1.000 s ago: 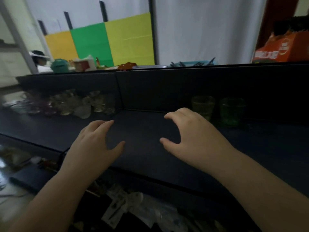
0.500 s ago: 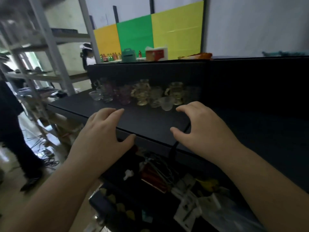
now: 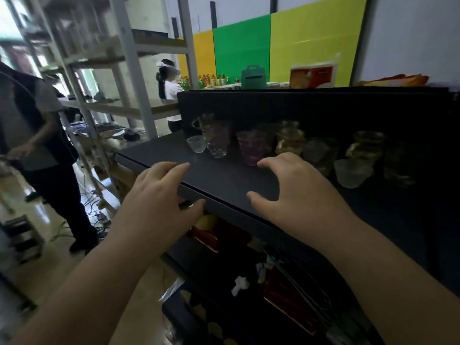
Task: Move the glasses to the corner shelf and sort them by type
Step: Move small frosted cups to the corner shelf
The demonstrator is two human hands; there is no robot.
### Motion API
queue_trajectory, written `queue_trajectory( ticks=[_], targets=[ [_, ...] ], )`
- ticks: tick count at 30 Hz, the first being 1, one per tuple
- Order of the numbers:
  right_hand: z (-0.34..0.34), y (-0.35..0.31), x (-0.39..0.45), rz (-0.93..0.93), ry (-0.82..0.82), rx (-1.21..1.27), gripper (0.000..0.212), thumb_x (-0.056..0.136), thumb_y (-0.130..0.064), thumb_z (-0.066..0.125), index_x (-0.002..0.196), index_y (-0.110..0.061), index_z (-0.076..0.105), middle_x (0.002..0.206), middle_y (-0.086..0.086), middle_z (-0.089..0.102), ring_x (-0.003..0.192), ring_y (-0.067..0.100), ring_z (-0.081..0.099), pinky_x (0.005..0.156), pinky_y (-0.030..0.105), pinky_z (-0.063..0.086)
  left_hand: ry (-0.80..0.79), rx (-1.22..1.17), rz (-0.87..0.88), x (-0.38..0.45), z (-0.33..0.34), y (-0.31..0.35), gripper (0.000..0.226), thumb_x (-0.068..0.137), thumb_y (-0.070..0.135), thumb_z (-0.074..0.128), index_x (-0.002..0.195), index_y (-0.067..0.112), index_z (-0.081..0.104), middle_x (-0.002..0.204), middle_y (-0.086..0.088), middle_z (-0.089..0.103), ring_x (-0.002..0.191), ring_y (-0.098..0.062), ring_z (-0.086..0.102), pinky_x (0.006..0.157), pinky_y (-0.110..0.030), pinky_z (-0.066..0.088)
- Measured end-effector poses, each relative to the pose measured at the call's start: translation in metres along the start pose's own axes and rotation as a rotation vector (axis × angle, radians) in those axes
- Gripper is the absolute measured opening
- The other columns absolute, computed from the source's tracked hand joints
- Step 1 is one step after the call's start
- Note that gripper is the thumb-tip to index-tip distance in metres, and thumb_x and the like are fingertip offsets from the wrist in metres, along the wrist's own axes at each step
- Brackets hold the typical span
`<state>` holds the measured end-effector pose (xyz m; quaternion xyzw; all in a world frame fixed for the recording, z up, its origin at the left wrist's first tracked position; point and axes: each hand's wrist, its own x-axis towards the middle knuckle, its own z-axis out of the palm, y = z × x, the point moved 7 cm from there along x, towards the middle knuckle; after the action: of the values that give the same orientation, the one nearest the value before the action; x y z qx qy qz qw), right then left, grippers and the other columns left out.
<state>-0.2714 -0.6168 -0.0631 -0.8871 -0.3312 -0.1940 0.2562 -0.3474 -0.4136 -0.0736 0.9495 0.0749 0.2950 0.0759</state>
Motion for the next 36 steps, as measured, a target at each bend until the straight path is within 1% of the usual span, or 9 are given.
queue_trajectory(
  ticks=[5, 11, 16, 22, 24, 27, 29, 32, 36],
  targets=[
    [0.035, -0.023, 0.05, -0.024, -0.03, 0.01, 0.064, 0.087, -0.056, 0.061, 0.142, -0.029, 0.045, 0.133, -0.01, 0.047, 0.123, 0.011, 0.046, 0.098, 0.032, 0.045, 0.008, 0.031, -0.035, 0.039, 0.006, -0.061, 0.078, 0.078, 0.055, 0.067, 0.146, 0.027, 0.042, 0.142, 0.003, 0.045, 0.13, -0.021, 0.041, 0.1, -0.038, 0.04],
    [0.073, -0.04, 0.102, -0.006, -0.024, -0.049, 0.061, 0.087, -0.056, 0.061, 0.14, -0.031, 0.046, 0.13, -0.012, 0.047, 0.121, 0.008, 0.045, 0.095, 0.027, 0.043, -0.028, -0.041, -0.019, 0.084, 0.029, -0.119, 0.078, 0.08, 0.056, 0.066, 0.148, 0.029, 0.038, 0.144, 0.006, 0.041, 0.133, -0.019, 0.038, 0.103, -0.038, 0.04],
    [0.107, -0.049, 0.149, 0.055, -0.017, -0.12, 0.06, 0.087, -0.058, 0.06, 0.139, -0.033, 0.046, 0.128, -0.014, 0.047, 0.119, 0.007, 0.045, 0.092, 0.025, 0.042, -0.085, -0.05, 0.06, 0.136, 0.056, -0.169, 0.08, 0.08, 0.059, 0.061, 0.149, 0.031, 0.034, 0.145, 0.008, 0.039, 0.133, -0.018, 0.035, 0.104, -0.038, 0.039],
    [0.142, -0.067, 0.202, 0.162, 0.066, -0.162, 0.055, 0.085, -0.054, 0.063, 0.134, -0.031, 0.052, 0.122, -0.012, 0.05, 0.114, 0.008, 0.048, 0.091, 0.026, 0.044, -0.154, -0.118, 0.196, 0.199, 0.076, -0.216, 0.08, 0.082, 0.06, 0.061, 0.151, 0.035, 0.027, 0.149, 0.011, 0.033, 0.135, -0.015, 0.032, 0.106, -0.034, 0.033],
    [0.153, -0.072, 0.217, 0.186, 0.109, -0.174, 0.055, 0.085, -0.053, 0.063, 0.134, -0.03, 0.053, 0.122, -0.011, 0.051, 0.115, 0.009, 0.05, 0.093, 0.028, 0.046, -0.181, -0.15, 0.237, 0.216, 0.089, -0.226, 0.083, 0.082, 0.063, 0.059, 0.152, 0.037, 0.022, 0.151, 0.011, 0.03, 0.136, -0.014, 0.031, 0.106, -0.034, 0.033],
    [0.166, -0.078, 0.231, 0.222, 0.144, -0.171, 0.052, 0.085, -0.051, 0.064, 0.132, -0.03, 0.055, 0.12, -0.013, 0.053, 0.114, 0.007, 0.051, 0.092, 0.027, 0.047, -0.231, -0.207, 0.283, 0.237, 0.112, -0.229, 0.086, 0.081, 0.066, 0.058, 0.152, 0.039, 0.017, 0.152, 0.011, 0.028, 0.137, -0.013, 0.029, 0.107, -0.033, 0.031],
    [0.17, -0.075, 0.238, 0.244, 0.146, -0.189, 0.05, 0.085, -0.049, 0.064, 0.13, -0.03, 0.057, 0.117, -0.014, 0.053, 0.112, 0.006, 0.051, 0.091, 0.026, 0.046, -0.28, -0.233, 0.314, 0.251, 0.128, -0.223, 0.087, 0.081, 0.065, 0.059, 0.153, 0.037, 0.018, 0.153, 0.01, 0.028, 0.137, -0.014, 0.03, 0.107, -0.033, 0.032],
    [0.164, -0.064, 0.248, 0.286, 0.187, -0.234, 0.051, 0.084, -0.048, 0.065, 0.13, -0.028, 0.058, 0.116, -0.011, 0.053, 0.11, 0.009, 0.053, 0.091, 0.03, 0.048, -0.305, -0.237, 0.383, 0.278, 0.152, -0.208, 0.09, 0.08, 0.064, 0.061, 0.154, 0.032, 0.021, 0.154, 0.005, 0.028, 0.138, -0.018, 0.031, 0.11, -0.035, 0.033],
    [0.165, -0.052, 0.267, 0.297, 0.197, -0.26, 0.052, 0.085, -0.047, 0.066, 0.132, -0.027, 0.057, 0.118, -0.01, 0.053, 0.109, 0.009, 0.053, 0.09, 0.028, 0.047, -0.373, -0.254, 0.451, 0.308, 0.18, -0.186, 0.095, 0.077, 0.071, 0.059, 0.154, 0.029, 0.021, 0.158, 0.003, 0.026, 0.141, -0.02, 0.029, 0.114, -0.04, 0.031]
  ],
)
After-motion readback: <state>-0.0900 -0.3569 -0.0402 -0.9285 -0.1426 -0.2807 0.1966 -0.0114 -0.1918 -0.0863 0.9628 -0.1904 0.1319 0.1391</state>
